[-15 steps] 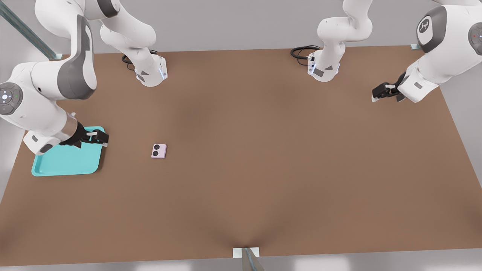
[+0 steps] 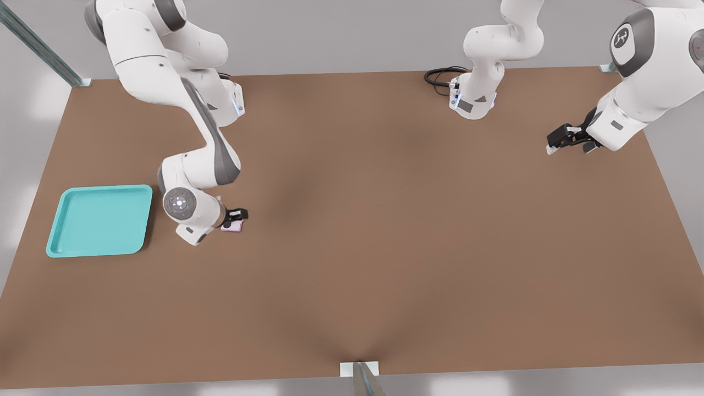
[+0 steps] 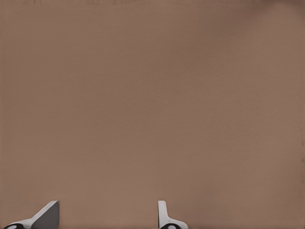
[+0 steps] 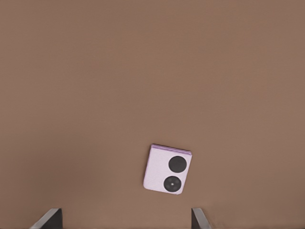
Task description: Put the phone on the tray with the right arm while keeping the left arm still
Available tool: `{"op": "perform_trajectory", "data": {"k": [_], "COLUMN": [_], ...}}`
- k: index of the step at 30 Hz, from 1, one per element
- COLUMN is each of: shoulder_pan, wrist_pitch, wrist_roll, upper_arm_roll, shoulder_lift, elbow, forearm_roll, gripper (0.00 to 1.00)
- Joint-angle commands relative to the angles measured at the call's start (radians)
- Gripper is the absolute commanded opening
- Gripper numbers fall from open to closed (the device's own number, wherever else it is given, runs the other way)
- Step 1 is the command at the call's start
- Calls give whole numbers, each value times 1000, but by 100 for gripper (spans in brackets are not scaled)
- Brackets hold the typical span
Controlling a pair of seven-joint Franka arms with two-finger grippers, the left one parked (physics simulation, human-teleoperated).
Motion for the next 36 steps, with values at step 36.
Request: {"op": "perform_trajectory", "data": {"k": [36], "shoulder_pan": [-134], "wrist_pitch": [537], "wrist_roll": [86], "upper_arm_roll": [24], "shoulder_lift": [152], "elbow": [-339], "forearm_roll": [-100], "gripper": [100]}}
